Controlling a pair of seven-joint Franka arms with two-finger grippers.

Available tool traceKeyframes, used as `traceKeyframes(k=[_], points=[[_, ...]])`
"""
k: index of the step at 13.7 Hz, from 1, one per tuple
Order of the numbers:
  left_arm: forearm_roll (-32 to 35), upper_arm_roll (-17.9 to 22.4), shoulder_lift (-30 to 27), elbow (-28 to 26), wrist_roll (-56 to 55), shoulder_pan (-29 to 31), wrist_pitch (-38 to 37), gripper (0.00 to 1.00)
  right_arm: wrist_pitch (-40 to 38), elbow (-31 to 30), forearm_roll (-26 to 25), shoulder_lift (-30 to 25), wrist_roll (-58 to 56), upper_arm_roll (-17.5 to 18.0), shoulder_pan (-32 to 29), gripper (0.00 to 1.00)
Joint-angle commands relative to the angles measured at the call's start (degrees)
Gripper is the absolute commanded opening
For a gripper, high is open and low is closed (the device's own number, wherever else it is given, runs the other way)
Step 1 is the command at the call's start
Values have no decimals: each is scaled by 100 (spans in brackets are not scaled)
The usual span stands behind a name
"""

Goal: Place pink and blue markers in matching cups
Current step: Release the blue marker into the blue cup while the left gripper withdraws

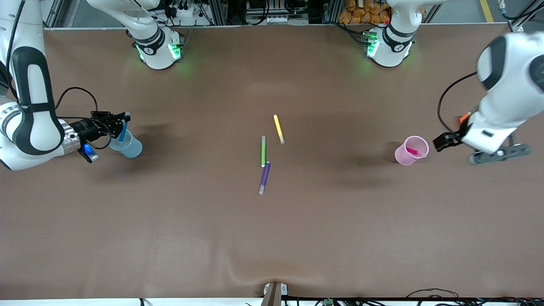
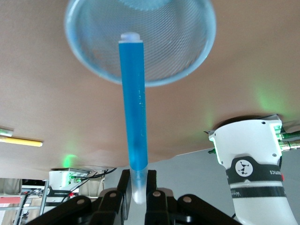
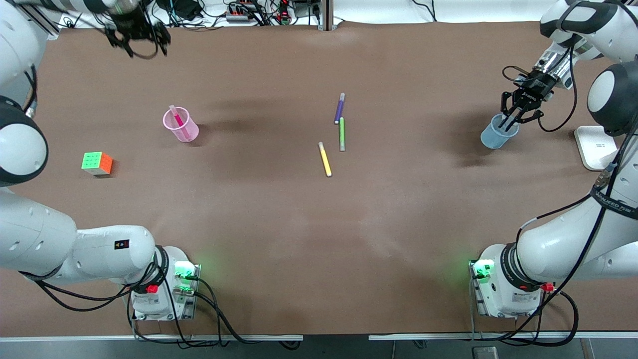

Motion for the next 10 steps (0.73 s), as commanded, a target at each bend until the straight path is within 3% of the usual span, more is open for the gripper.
traceKeyframes(k=[1,3,7,8,9,10], points=[[-269,-49,48,932,375,33,-934,100,52,-126,273,-38,-123,-180,-77,0],[-287,-67,-31,1232,438,33,-1357,100,87,-134,300,-12,-123,-199,-77,0],[-287,-277,-172,1478,429,33,-1456,100,315,-134,362,146,-246,-225,-77,0],[-278,-339,-172,1522,420,33,-1499,100,333,-134,362,181,-255,-225,-77,8],[-278,-374,-180,1523,420,33,-1517,100,333,-134,370,182,-246,-225,-68,33],[-278,-383,-215,1523,420,33,-1526,100,325,-126,388,182,-246,-225,-59,67]])
